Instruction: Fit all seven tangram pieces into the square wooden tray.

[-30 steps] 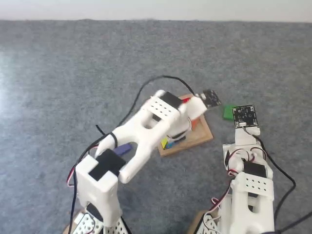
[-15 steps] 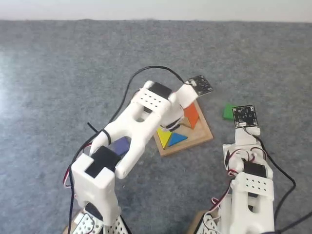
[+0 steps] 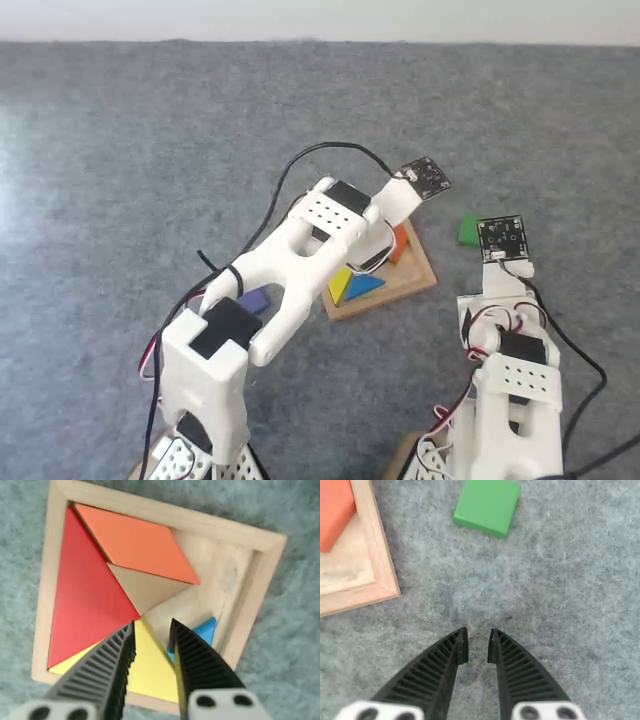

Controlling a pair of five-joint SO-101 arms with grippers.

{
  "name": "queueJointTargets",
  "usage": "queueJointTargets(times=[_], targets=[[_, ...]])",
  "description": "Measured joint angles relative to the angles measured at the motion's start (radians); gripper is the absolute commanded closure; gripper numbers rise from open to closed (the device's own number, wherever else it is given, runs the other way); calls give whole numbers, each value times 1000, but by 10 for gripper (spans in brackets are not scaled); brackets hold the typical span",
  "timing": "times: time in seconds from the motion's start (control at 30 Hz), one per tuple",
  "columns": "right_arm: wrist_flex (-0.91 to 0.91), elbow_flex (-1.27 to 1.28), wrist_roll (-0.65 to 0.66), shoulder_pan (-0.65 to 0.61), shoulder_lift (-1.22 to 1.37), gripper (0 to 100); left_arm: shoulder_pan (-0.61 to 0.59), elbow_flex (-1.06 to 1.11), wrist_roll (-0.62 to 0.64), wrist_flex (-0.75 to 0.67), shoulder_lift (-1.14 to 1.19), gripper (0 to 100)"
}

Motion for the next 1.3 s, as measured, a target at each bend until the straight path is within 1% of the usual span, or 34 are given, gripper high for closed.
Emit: queueJointTargets(times=[0.17, 0.4, 0.7, 0.8, 0.9, 1.07, 1.2, 1.3], targets=[[0, 0, 0, -2, 0, 919, 12, 25, 5, 2, 2, 888], [0, 0, 0, -2, 0, 919, 80, 77, 5, -6, 2, 888], [0, 0, 0, -2, 0, 919, 43, 98, 8, -8, -2, 886], [0, 0, 0, 0, 0, 919, 40, 106, 14, 3, -34, 863], [0, 0, 0, -2, 0, 919, 37, 107, 51, 48, -127, 851], [0, 0, 0, -2, 0, 919, -3, 138, 94, 176, -388, 851], [0, 0, 0, -2, 0, 916, -104, 226, 143, 207, -591, 851], [0, 0, 26, -2, 0, 915, -232, 359, 184, 127, -694, 850]])
